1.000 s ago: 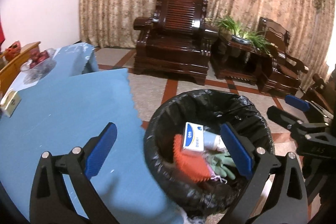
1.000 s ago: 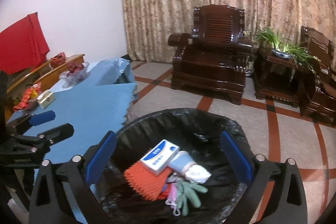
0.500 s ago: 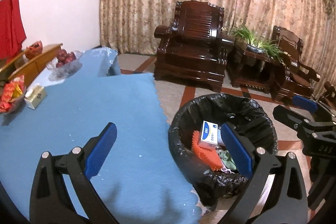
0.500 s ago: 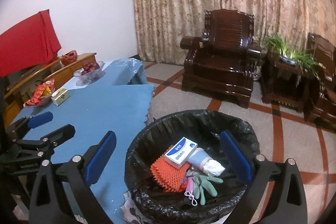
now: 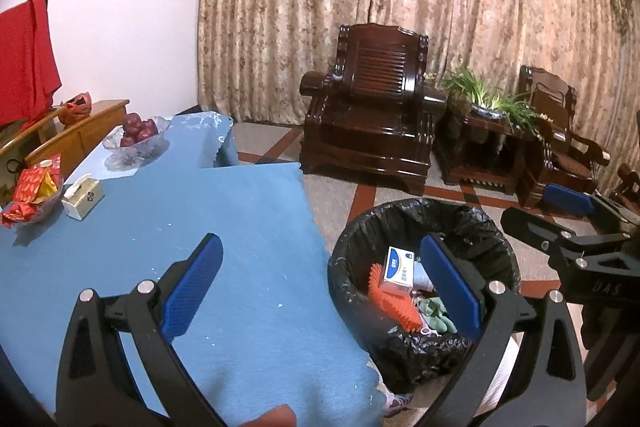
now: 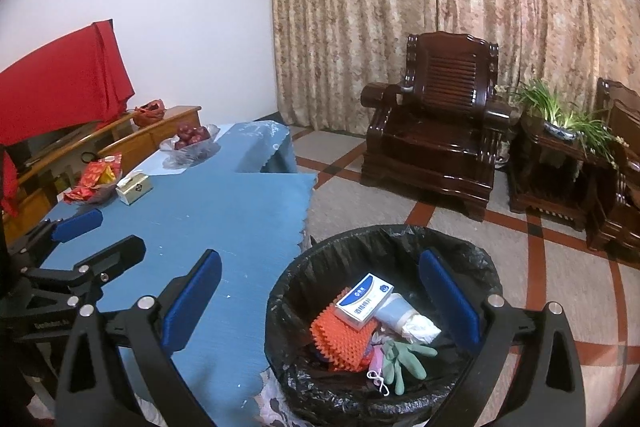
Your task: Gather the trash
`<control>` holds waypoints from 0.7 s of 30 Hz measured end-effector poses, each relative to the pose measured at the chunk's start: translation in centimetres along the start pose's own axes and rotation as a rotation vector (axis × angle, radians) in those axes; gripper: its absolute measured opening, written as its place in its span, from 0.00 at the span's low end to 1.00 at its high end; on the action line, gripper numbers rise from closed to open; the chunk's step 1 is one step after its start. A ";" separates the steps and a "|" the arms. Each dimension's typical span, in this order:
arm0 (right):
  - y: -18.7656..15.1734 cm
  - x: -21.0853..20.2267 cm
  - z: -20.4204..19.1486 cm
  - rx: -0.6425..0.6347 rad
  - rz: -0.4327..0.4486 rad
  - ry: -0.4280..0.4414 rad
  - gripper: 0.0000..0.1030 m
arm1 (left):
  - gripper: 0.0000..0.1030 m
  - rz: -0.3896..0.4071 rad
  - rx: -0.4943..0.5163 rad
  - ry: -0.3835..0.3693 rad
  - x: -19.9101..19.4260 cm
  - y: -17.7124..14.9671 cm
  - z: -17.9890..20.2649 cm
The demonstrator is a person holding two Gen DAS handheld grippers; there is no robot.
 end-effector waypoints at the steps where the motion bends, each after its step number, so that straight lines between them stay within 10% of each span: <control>1: 0.0 -0.1 -0.1 -0.003 0.003 0.001 0.94 | 0.94 0.003 -0.002 0.001 -0.1 0.0 -0.1; 21: 1.1 -0.8 -1.2 -0.034 0.033 0.011 0.94 | 0.94 0.041 -0.016 0.016 -1.7 0.9 -0.7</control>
Point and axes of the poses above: each gripper's, at about its wrist camera, not at the fingertips, and x roughly the way its jaws point, z to its right, y to its top, the point moved 10 cm from there along x, roughly the way its jaws point, and after that the axes turned 11 degrees about -z, right-handed, at the moved point
